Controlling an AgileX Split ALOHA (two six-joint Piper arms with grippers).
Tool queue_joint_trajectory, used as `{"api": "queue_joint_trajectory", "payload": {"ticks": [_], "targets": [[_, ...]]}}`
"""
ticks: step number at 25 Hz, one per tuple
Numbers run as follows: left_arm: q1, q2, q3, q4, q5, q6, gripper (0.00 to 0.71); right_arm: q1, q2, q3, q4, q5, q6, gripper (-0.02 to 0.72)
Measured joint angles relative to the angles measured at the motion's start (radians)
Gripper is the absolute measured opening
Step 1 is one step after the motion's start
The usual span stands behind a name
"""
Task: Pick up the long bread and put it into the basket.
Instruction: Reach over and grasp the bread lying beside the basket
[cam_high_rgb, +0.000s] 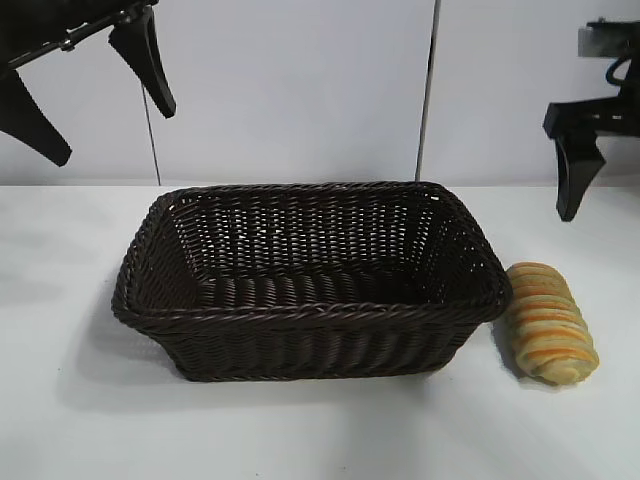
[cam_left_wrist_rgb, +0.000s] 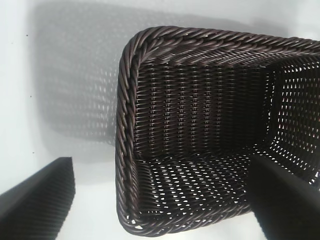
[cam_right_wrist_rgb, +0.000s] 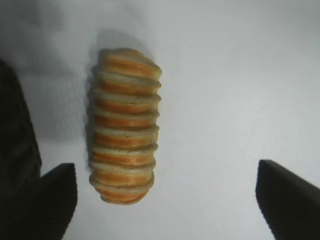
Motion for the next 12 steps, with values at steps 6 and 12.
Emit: {"api": "queue_joint_trajectory", "payload": {"ticks": [6,12], "targets": [[0.000,0.000,0.000,-0.001,-0.001,0.000,0.669,0.000,0.003,0.068,0.001,-0.143,0.000,0.696],[0.000,0.000,0.000,-0.001,-0.001,0.000,0.669,0.000,0.065,0.089,0.005,-0.202,0.000,0.694]]}}
